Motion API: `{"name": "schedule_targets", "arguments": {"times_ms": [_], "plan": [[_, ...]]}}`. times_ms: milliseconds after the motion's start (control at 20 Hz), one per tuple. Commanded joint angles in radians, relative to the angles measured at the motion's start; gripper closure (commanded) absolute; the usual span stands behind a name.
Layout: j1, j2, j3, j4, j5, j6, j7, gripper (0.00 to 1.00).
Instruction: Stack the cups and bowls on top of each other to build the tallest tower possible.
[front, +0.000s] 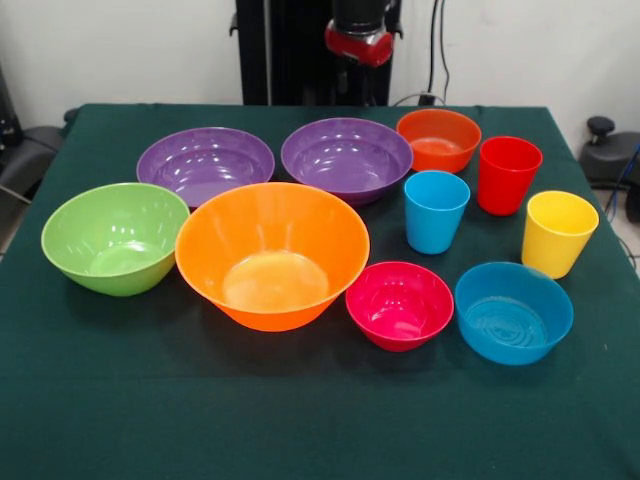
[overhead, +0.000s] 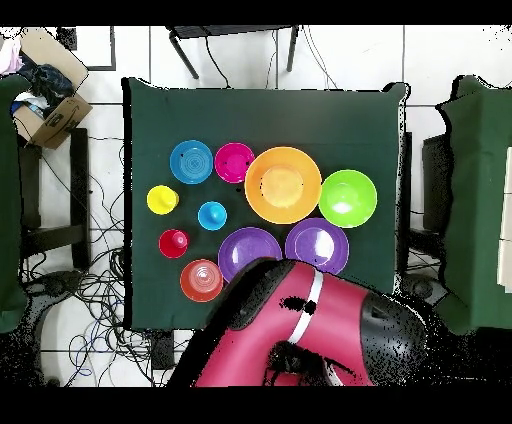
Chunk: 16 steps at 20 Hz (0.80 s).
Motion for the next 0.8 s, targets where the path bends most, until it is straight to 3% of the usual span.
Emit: {"name": "schedule_targets", "arguments": {"times_ms": [50, 800], "plan": [[-0.026, 0.154, 0.087, -0.179, -0.033, 0.011, 0.186, 0.00], [-0.021, 0.138, 0.081, -0.178, -0.006, 0.007, 0.166, 0.00]]}}
